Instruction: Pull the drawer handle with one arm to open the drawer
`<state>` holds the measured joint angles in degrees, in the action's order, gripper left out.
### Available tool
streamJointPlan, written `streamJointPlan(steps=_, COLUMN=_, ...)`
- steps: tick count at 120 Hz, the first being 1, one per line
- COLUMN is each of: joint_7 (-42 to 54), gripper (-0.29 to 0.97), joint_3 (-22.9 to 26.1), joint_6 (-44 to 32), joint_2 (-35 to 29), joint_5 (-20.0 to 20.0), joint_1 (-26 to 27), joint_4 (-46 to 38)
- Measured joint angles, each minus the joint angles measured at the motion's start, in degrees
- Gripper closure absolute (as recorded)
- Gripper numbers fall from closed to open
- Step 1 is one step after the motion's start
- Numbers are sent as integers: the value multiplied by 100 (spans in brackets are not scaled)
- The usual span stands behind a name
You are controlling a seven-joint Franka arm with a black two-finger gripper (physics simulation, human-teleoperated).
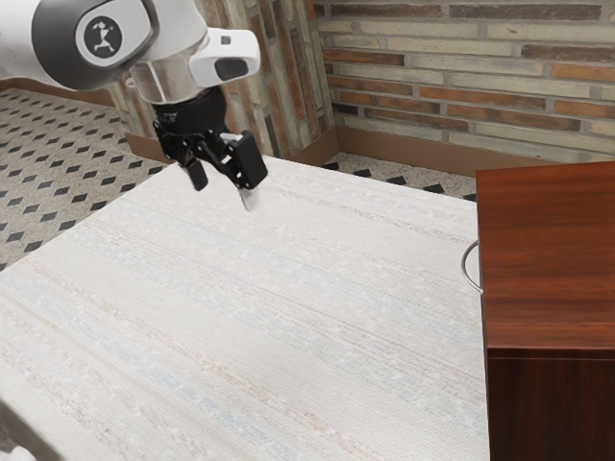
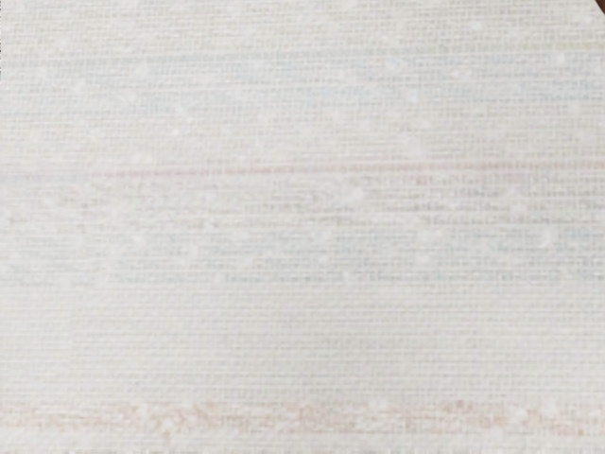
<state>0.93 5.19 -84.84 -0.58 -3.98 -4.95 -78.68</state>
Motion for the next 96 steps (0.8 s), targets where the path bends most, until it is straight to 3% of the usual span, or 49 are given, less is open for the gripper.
streamJointPlan(steps=25, joint_7=58, gripper=0, joint_3=9, joint_6=154, joint_2=-1, joint_5=-42, joint_1=-15, joint_4=43)
streamJointPlan(steps=36, joint_7=21, gripper=0, joint_3=39, joint_6=418, joint_2=-21, joint_5=-43, joint_1=-51, joint_4=964)
streamJointPlan(steps=46, joint_7=-251, gripper=0, joint_3=41, joint_6=605, joint_2=-39, joint_5=75, joint_1=-67, joint_4=1271)
streamJointPlan(steps=81, joint_7=-1453, gripper=0, joint_3=22, joint_6=619, joint_2=206, joint_5=253, joint_1=-33, joint_4=1282)
streamJointPlan(steps=96, joint_7=-1819, gripper=0, joint_3=1, joint_6=595, joint_2=645, joint_5=243, joint_1=-12, joint_4=1261)
